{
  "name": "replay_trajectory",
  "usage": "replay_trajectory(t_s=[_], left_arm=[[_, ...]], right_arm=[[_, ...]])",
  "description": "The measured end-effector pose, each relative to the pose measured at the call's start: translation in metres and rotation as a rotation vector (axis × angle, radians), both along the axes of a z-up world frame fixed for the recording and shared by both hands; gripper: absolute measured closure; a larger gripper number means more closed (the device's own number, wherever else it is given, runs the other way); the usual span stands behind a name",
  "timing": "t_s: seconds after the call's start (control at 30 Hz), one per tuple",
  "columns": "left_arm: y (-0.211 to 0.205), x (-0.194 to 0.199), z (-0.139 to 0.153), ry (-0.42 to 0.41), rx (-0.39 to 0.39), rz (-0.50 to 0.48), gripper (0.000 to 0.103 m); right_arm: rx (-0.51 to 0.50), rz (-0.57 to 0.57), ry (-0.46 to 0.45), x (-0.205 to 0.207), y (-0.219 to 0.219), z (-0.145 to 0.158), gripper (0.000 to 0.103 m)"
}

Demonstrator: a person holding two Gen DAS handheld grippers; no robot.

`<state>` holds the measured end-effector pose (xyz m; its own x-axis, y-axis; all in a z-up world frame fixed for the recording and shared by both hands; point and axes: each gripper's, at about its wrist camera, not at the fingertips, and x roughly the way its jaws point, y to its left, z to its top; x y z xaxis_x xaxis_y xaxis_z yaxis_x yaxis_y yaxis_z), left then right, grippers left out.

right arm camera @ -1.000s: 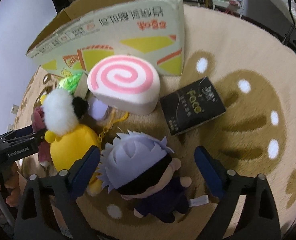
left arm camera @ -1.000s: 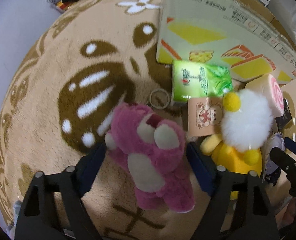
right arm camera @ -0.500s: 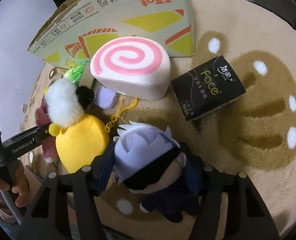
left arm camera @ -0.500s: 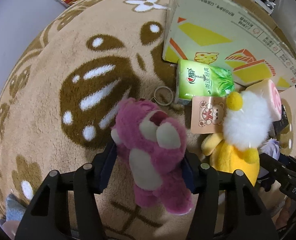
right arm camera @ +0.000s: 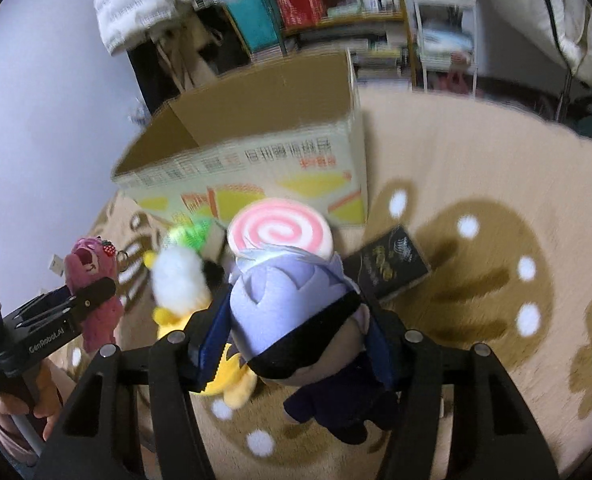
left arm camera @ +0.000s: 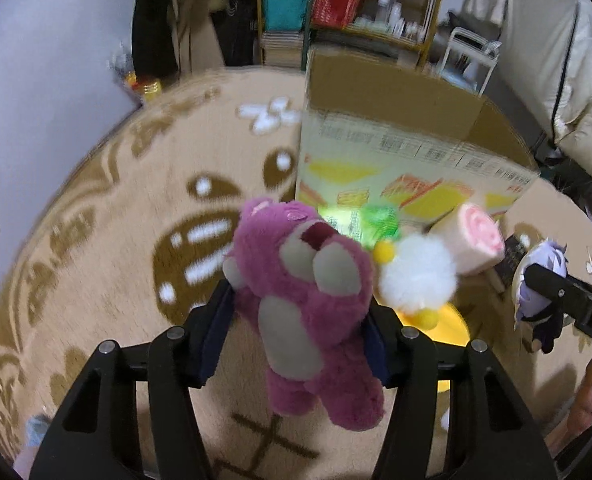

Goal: Organize soft objects
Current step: 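Lift the pink bear with the left tool while the right tool lifts the doll toward the box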

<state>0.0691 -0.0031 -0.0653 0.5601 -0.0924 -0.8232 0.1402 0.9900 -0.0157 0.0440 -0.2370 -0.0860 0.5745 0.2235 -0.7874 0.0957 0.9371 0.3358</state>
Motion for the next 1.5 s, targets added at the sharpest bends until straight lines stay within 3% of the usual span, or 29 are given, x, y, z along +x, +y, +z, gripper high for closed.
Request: replay_trajectory(t_s=[0.17, 0.37, 0.63, 0.97, 1.27, 1.5], left_arm=[[-0.011, -0.011, 0.026, -0.167, 0.04, -0.033, 0.045], [-0.018, -0.021, 0.044, -0.289, 0.062, -0.05, 0.045], [-0.025, -0.028, 0.065, -0.438, 0.07, -0.082, 0.045], [-0.036, -0.008, 0.085, -0.549, 0.078, -0.092, 0.044], [-0.051, 0.023, 0.084, -0.573, 0.081, -0.109, 0.044], [-0.06, 0.047, 0.077, -0.562, 0.096, -0.126, 0.044]], right_arm=[[-0.052, -0.019, -0.144, -0.011, -0.002, 0.032, 0.039], [-0.121, -0.033, -0.283, -0.014, -0.009, 0.064, 0.039], [-0.183, -0.049, -0.4, -0.011, -0.005, 0.085, 0.039], [-0.248, -0.032, -0.465, 0.015, -0.007, 0.094, 0.039], [-0.314, -0.019, -0.477, 0.052, -0.005, 0.089, 0.038], [-0.271, -0.044, -0.481, 0.075, -0.02, 0.085, 0.038]])
